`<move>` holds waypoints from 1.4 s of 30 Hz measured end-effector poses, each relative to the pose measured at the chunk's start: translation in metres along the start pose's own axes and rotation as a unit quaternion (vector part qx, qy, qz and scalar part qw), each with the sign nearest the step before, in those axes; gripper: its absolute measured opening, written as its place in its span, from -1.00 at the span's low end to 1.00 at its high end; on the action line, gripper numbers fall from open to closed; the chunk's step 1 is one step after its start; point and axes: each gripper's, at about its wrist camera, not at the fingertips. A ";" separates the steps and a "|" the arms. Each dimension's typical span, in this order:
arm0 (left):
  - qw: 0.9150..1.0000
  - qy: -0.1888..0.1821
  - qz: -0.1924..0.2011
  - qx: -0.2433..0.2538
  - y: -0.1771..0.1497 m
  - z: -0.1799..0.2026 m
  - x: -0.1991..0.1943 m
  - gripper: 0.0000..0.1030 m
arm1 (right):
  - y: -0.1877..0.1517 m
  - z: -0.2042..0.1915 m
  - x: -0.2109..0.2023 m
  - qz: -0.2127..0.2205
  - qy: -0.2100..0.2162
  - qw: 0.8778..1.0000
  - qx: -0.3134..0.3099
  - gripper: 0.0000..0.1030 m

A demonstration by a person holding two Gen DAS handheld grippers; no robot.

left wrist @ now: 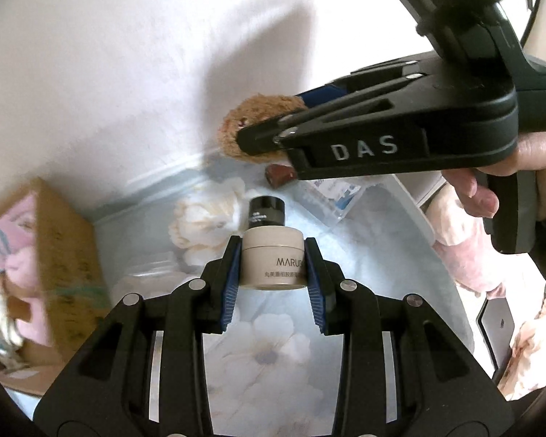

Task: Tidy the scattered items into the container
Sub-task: 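Carry the plush and cream jar into the cardboard box and open both tools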

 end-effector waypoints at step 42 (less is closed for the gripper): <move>0.974 0.117 0.049 -0.187 -0.007 -0.338 -0.152 -0.42 | 0.159 -0.230 0.017 0.024 0.063 0.998 -0.008 -0.25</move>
Point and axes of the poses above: each gripper's, at about its wrist camera, not at the fingertips, and x roughly the way its jaws point, z to its right, y to its top, and after that the axes turned 10 degrees about -x, right-handed
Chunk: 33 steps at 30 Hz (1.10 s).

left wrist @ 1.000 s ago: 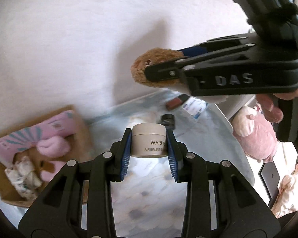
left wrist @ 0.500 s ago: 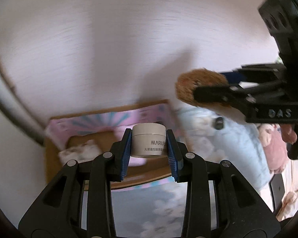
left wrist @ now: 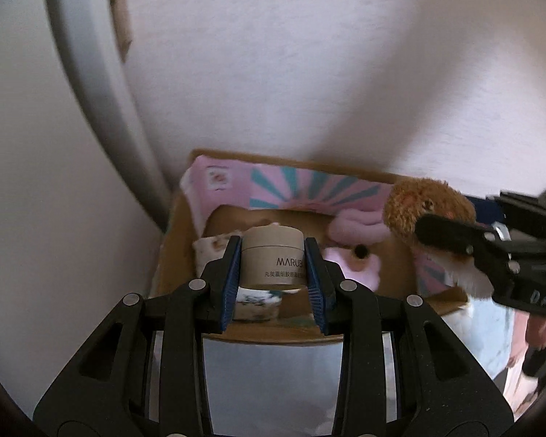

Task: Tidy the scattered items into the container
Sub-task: 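Carry the plush and cream jar into the cardboard box and open both tools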

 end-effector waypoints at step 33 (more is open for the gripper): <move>0.998 -0.050 0.024 0.016 0.016 -0.012 -0.020 0.92 | 0.004 -0.007 0.006 -0.002 -0.035 0.999 0.020 0.18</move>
Point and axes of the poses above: each gripper's, at about its wrist camera, not at the fingertips, and x roughly the way its jaws point, z to its right, y to its top, and after that the axes turned 10 degrees about -x, right-handed
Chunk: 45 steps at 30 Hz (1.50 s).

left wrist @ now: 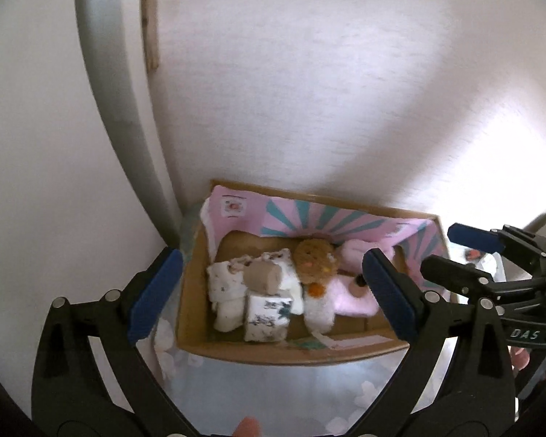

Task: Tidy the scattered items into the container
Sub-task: 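Carry the plush and cream jar into the cardboard box and open both tools, then grasp the white earphone case with the left tool while the right tool grasps the black jar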

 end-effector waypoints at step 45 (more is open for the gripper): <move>0.984 -0.116 -0.066 0.117 -0.190 0.230 -0.036 0.92 | -0.190 0.184 -0.150 0.020 -0.056 0.997 0.058 0.18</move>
Point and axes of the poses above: each gripper's, at about its wrist camera, not at the fingertips, and x roughly the way its jaws point, z to its right, y to its top, and after that the axes turned 10 degrees about -x, right-handed
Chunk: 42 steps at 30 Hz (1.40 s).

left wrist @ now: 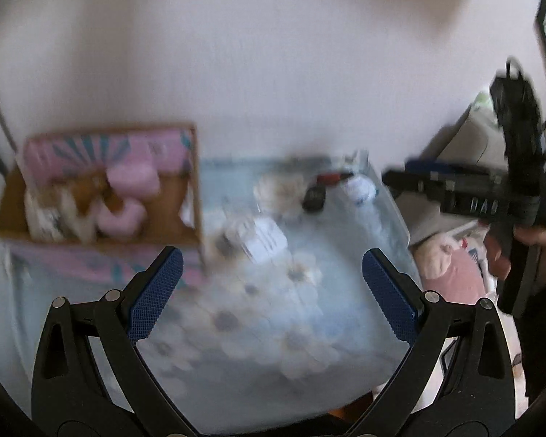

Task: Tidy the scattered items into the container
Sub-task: 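Grasp the white earphone case with the left tool while the right tool grasps the black jar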

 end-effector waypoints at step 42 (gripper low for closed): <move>0.982 0.165 0.008 -0.093 -0.045 0.014 0.193 0.16 | -0.023 0.028 0.168 -0.068 0.041 0.959 -0.272 -0.45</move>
Point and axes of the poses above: each gripper's, at about its wrist camera, not at the fingertips, and x roughly the way its jaws point, z to its right, y to its top, and after that the axes turned 10 degrees about -x, right-handed
